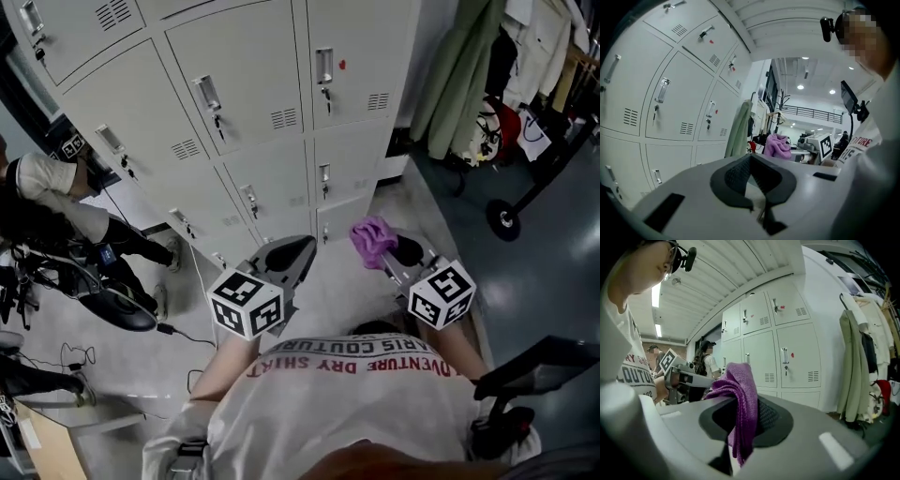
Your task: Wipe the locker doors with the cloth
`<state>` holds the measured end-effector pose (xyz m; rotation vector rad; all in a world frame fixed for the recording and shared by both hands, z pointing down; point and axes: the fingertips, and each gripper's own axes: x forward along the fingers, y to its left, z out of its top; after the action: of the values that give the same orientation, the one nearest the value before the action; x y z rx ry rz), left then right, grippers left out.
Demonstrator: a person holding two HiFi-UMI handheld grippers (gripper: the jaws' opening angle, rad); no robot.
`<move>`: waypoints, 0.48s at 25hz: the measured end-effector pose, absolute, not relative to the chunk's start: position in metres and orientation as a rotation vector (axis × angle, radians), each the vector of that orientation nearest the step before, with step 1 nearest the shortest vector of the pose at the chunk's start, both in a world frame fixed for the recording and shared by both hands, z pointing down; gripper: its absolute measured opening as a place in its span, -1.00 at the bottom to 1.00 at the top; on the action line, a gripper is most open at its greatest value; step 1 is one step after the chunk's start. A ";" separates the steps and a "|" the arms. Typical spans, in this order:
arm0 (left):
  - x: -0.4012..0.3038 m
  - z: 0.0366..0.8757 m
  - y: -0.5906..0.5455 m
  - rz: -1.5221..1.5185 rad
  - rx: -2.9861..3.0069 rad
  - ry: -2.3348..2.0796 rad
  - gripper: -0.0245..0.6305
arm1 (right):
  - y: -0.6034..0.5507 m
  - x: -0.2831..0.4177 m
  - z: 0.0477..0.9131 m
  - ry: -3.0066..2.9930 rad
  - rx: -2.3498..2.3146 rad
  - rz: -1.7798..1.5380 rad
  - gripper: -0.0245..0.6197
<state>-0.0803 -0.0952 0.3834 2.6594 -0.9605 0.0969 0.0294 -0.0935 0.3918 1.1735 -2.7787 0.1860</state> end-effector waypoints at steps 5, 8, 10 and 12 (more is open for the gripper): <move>-0.088 0.384 -0.029 0.133 2.658 -0.993 -0.93 | -0.038 0.032 0.386 -2.822 1.187 0.235 -0.76; -0.081 0.387 0.034 0.116 2.672 -1.001 -0.93 | 0.022 0.036 0.390 -2.853 1.170 0.263 -0.76; -0.072 0.394 0.086 0.117 2.681 -0.990 -0.93 | 0.077 0.041 0.397 -2.854 1.170 0.262 -0.76; -0.059 0.406 0.146 0.123 2.679 -0.967 -0.93 | 0.142 0.048 0.408 -2.847 1.161 0.272 -0.76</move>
<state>-0.0592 0.1460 0.4060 2.6790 -0.9669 0.1233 0.0479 0.1416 0.4082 1.1611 -2.8474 0.2716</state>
